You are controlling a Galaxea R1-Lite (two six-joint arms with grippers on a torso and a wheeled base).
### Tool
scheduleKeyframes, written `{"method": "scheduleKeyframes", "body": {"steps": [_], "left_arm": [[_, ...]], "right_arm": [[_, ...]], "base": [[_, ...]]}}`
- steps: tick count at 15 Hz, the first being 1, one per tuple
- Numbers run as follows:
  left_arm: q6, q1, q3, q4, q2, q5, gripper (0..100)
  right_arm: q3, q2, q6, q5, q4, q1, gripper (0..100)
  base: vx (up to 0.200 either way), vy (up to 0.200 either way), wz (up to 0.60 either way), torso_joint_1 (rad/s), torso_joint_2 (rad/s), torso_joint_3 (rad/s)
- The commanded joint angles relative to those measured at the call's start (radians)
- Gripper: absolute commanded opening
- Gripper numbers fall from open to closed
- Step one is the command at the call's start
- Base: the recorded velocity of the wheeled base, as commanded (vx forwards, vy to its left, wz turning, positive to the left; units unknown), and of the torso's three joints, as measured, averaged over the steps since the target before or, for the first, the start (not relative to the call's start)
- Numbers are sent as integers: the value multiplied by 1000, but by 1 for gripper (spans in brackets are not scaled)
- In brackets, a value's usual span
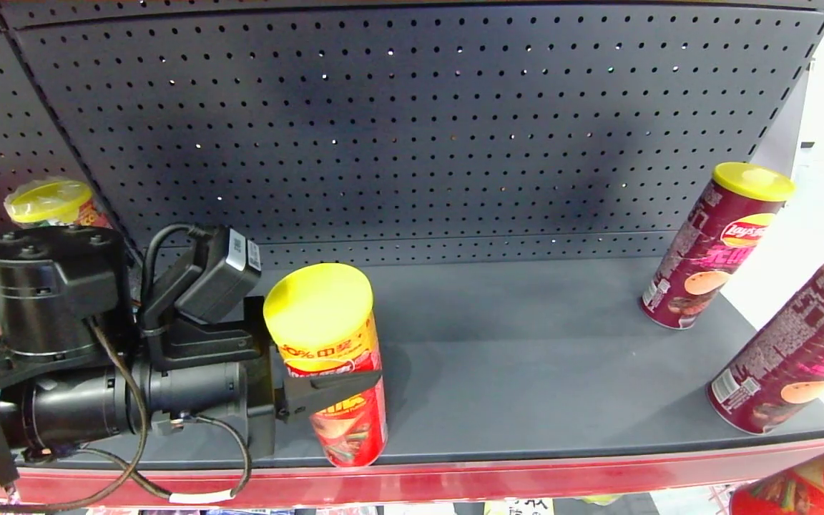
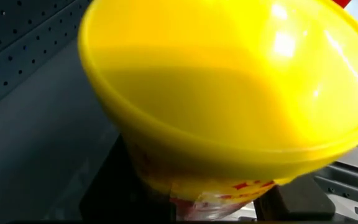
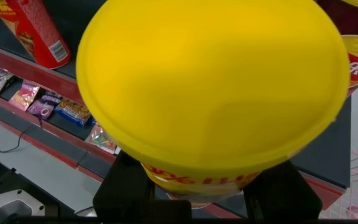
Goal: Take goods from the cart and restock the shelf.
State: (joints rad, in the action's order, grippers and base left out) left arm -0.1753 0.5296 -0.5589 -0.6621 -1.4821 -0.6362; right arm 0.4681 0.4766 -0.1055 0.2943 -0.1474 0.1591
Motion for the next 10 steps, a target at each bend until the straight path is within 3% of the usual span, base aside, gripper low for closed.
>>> {"method": "scheduleKeyframes", "body": {"steps": [1, 3, 6, 9, 10], "left_arm": [[-1, 0, 2, 4, 0, 10, 100], [-1, 0, 5, 4, 2, 13, 100], [5, -5, 21, 6, 48, 85, 100], [50, -17, 45, 15, 141, 90, 100], [51, -28, 63, 15, 171, 89, 100]], "right_arm": [[1, -1, 0, 0, 0, 0, 0], [1, -1, -2, 0, 0, 0, 0], [11, 14, -2, 6, 0, 2, 0], [47, 68, -10, 9, 0, 13, 0], [57, 94, -14, 8, 0, 31, 0]], "base": [[0, 0, 0, 0, 0, 0], [0, 0, 0, 0, 0, 0], [0, 0, 0, 0, 0, 0], [0, 0, 0, 0, 0, 0], [0, 0, 0, 0, 0, 0]]}}
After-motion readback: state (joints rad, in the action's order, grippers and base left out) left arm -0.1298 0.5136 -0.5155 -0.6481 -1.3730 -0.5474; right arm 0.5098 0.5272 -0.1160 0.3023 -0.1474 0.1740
